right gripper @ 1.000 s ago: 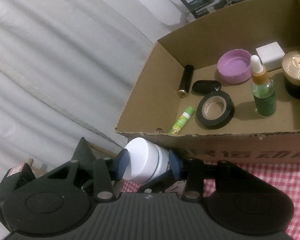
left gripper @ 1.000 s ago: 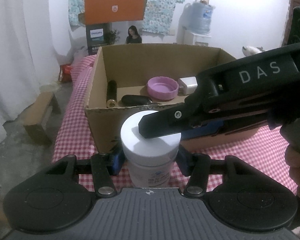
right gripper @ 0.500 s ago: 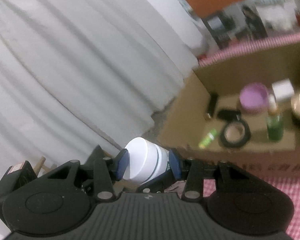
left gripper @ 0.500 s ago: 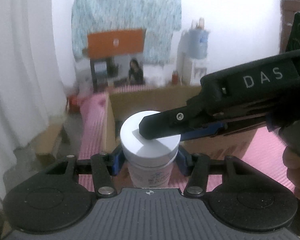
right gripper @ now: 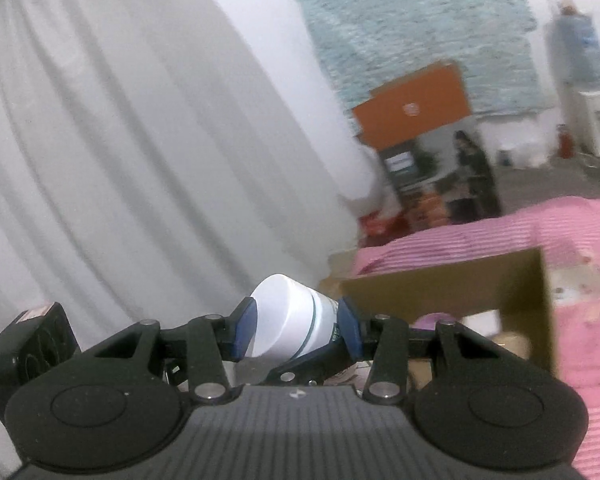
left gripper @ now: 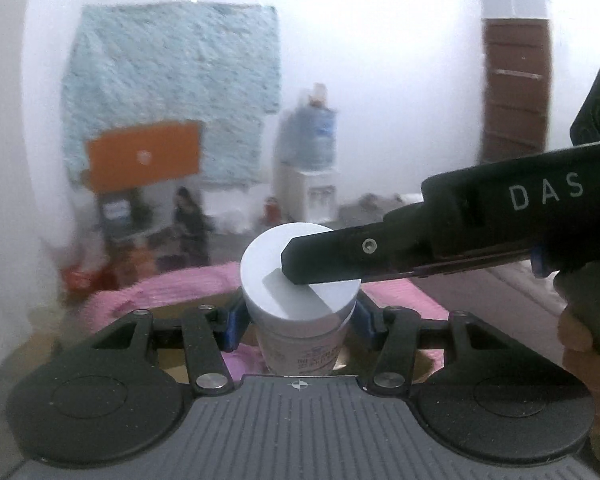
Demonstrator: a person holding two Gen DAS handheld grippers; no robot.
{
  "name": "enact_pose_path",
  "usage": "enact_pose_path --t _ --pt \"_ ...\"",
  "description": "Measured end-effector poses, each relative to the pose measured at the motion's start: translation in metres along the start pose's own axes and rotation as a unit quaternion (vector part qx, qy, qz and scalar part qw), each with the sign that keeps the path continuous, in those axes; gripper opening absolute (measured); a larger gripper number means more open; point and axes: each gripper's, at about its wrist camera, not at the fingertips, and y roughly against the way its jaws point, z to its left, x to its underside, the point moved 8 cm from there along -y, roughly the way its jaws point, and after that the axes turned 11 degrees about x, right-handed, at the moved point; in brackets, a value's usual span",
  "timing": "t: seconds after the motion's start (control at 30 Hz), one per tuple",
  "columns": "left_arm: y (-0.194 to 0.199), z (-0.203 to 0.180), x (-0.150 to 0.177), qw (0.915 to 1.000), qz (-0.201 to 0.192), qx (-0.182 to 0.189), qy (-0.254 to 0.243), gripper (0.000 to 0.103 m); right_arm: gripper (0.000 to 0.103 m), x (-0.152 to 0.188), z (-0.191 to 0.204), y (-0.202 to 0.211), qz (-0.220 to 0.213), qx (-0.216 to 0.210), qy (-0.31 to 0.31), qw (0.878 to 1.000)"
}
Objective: Organize rigid objects
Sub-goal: 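Lift the white jar with the right gripper and carry it over the box, then lower the white jar into the box and open the right gripper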
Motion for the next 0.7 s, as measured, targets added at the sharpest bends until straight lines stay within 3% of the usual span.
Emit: enact_pose_path --t 0.33,0.7 --pt "-0.075 0.006 0.036 0.9942 0.079 0.057 0.044 0.053 0.048 0.017 -0.086 -0.035 0.038 0.041 -0.069 0.996" --pt "-0.105 0.000 0.066 0.9836 0.149 0.082 0.061 0.053 0.049 0.046 -0.135 -0.054 0.085 0.051 -0.123 0.987"
